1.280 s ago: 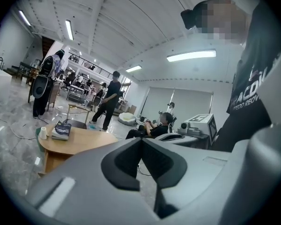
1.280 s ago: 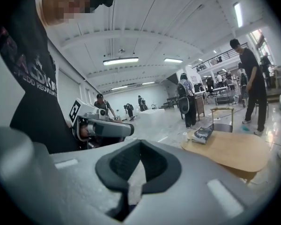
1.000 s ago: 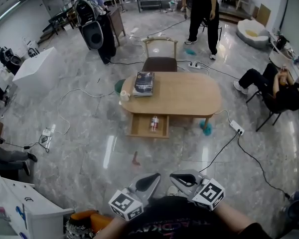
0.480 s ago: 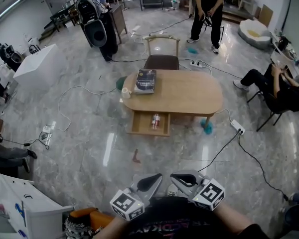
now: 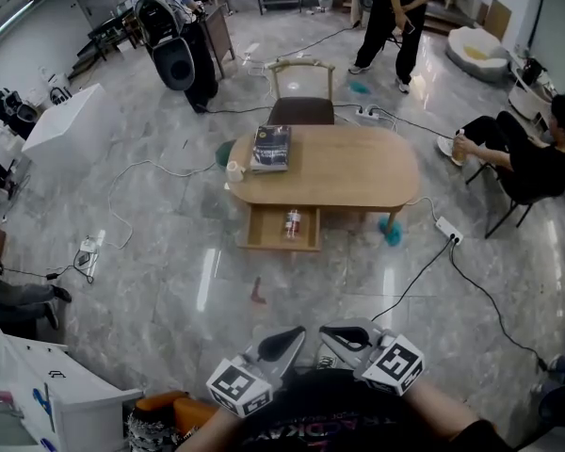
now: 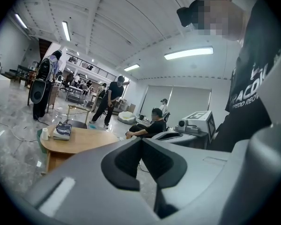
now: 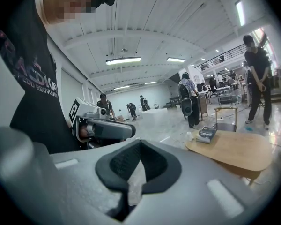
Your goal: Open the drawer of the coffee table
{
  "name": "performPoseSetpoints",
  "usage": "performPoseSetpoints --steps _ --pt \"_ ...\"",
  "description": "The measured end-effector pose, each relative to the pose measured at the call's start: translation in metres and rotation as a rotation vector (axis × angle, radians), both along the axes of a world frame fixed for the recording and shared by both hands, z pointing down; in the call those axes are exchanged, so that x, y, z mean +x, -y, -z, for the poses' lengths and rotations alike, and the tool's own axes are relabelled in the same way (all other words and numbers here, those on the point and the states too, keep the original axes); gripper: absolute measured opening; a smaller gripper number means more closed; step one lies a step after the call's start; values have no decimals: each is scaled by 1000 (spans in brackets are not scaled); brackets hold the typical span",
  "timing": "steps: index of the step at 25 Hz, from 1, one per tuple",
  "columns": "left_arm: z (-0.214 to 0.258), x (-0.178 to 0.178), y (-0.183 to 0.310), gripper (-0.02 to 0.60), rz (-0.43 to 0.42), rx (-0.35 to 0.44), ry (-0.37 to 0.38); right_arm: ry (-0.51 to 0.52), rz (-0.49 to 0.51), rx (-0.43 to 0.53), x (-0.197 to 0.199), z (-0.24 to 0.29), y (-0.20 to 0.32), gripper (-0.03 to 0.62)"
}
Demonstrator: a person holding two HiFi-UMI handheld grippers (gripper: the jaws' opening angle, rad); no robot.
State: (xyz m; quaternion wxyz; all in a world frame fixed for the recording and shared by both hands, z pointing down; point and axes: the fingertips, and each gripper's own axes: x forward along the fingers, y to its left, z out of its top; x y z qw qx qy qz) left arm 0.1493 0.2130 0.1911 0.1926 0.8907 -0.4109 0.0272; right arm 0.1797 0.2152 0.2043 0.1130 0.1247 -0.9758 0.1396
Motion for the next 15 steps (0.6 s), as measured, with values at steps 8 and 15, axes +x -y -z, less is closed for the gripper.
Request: performPoseSetpoints --steps 8,15 --pt "1 0 0 6 1 1 -12 -8 2 5 1 0 -1 2" --pt "0 -5 -1 6 6 6 -19 -11 6 9 -3 -1 -3 2"
